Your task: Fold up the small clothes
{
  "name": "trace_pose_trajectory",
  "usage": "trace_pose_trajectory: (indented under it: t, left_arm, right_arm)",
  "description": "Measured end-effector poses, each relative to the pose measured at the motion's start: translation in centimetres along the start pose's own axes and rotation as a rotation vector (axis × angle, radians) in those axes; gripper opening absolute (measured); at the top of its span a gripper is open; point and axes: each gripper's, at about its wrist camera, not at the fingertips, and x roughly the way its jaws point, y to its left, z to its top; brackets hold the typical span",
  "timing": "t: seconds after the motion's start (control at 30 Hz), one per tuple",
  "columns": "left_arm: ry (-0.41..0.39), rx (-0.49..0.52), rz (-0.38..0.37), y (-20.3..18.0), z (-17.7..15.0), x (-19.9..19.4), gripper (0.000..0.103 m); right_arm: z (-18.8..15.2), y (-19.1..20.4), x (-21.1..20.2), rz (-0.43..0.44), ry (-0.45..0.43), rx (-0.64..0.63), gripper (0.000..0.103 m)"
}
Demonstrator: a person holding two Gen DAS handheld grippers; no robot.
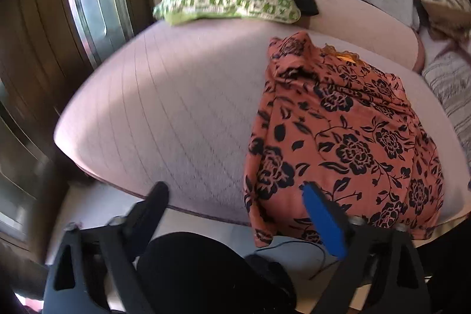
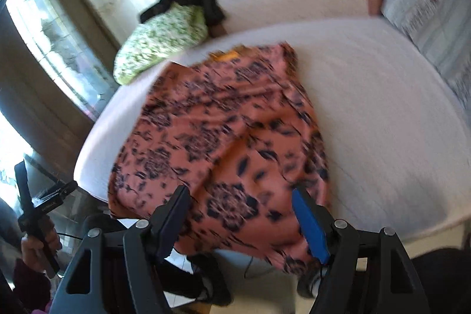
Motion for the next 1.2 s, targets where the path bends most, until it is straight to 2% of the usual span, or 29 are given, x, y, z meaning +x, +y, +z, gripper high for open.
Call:
trace_pose_trajectory:
  t: [0.07, 0.13, 0.3, 0.37, 0.4, 0.53, 0.63, 0.73, 0.8, 0.83, 0.87, 0.97, 1.07, 1.1, 1.13, 1.2]
  left_arm:
    - [0.062, -0.005, -0.034, 0.6, -0.1, 1.6, 0.061]
    - [0.119, -0.025, -0.089, 0.8, -0.4, 2.9, 0.049]
    - [0.227, -0.034, -0.139, 1.0, -1.3, 5.7, 0.052]
    - [0.320, -0.053, -0.194, 1.0, -1.6, 7.0, 0.076]
    - [0.364, -0.080, -0.201, 1.0, -1.8, 7.6, 0.078]
    - [0.460, -0.149, -0.239, 0.9, -2.3, 9.4, 0.078]
    - [0.475, -0.191, -0.260, 0.8, -2.5, 10.2, 0.078]
    - [0.477, -0.206, -0.280, 0.3, -2.5, 11.0, 0.077]
    - [0.483, -0.197, -0.285, -0.4, -2.4, 11.5, 0.058]
    - [0.502, -0.174, -0.285, -1.0, -2.3, 12.0, 0.041]
    - [0.514, -0.157, -0.278, -1.4, -2.4, 12.2, 0.033]
    - [0.514, -0.125, -0.261, -2.2, -2.6, 12.4, 0.032]
    - [0.524, -0.144, -0.282, -1.9, -2.8, 12.5, 0.033]
    - [0.533, -0.157, -0.291, -1.6, -2.9, 12.6, 0.035]
    - [0.547, -0.166, -0.296, -0.4, -2.6, 12.9, 0.041]
    - [0.557, -0.176, -0.304, 0.4, -2.9, 13.2, 0.045]
  right_arm:
    - [-0.7, -1.5, 0.2, -0.001, 0.019, 0.043, 0.075]
    - [-1.3, -2.6, 0.7, -0.003, 0.055, 0.077, 0.075]
    - [-2.2, -4.7, 2.2, -0.023, 0.137, 0.146, 0.075]
    - [-2.4, -5.5, 2.9, -0.029, 0.178, 0.172, 0.075]
    - [-2.5, -5.8, 3.3, -0.027, 0.197, 0.185, 0.075]
    - [-3.4, -7.3, 5.2, -0.028, 0.316, 0.217, 0.075]
    - [-4.0, -7.9, 6.2, -0.039, 0.384, 0.206, 0.075]
    - [-4.3, -8.8, 6.8, -0.040, 0.421, 0.213, 0.075]
    - [-4.1, -9.3, 7.2, -0.030, 0.424, 0.221, 0.075]
    - [-3.9, -9.5, 7.3, -0.020, 0.426, 0.223, 0.075]
    - [-3.9, -9.8, 7.5, -0.009, 0.427, 0.229, 0.075]
    - [-3.7, -10.7, 8.4, 0.024, 0.434, 0.247, 0.075]
    - [-3.9, -11.2, 9.9, 0.076, 0.469, 0.298, 0.075]
    - [-4.1, -11.4, 10.3, 0.099, 0.473, 0.321, 0.075]
    - [-4.3, -11.5, 10.8, 0.116, 0.480, 0.344, 0.075]
    - [-4.8, -11.5, 11.9, 0.105, 0.494, 0.362, 0.073]
